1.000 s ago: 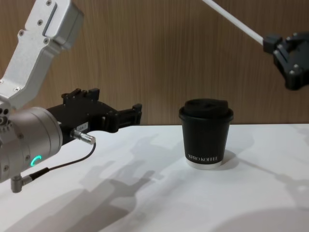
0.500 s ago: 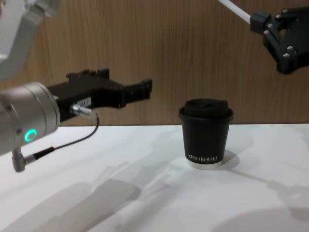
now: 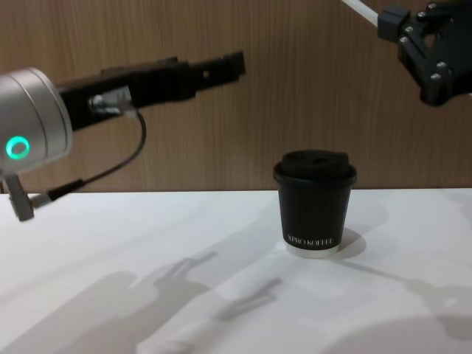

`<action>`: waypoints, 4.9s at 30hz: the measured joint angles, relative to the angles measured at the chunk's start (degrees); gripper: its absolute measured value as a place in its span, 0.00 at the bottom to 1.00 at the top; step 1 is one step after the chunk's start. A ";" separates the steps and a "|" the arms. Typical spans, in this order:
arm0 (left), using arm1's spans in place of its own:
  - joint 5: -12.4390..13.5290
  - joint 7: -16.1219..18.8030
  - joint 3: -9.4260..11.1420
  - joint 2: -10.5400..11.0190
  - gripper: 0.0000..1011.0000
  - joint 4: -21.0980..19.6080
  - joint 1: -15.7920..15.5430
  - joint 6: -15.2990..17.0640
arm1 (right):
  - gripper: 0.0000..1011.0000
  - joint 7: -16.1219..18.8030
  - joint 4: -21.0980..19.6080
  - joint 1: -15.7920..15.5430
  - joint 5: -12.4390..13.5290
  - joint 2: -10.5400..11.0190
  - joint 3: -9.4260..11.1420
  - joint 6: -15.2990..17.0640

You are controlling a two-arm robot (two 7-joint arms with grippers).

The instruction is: Pick up the straw with one hand, pass it to the other hand, and insert it into the cup.

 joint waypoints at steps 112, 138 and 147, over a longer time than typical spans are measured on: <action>-30.94 -8.78 4.75 -12.52 0.01 7.71 -10.58 10.61 | 0.19 0.44 -0.10 0.16 0.08 0.11 -0.08 -0.66; -18.58 -3.80 7.71 -8.04 0.00 4.90 -13.20 5.48 | 0.97 0.44 -0.10 0.16 0.08 0.11 -0.08 -0.67; -11.02 -1.15 8.84 -5.51 0.00 2.93 -15.01 3.78 | 0.99 0.44 -0.10 0.16 0.08 0.11 -0.09 -0.67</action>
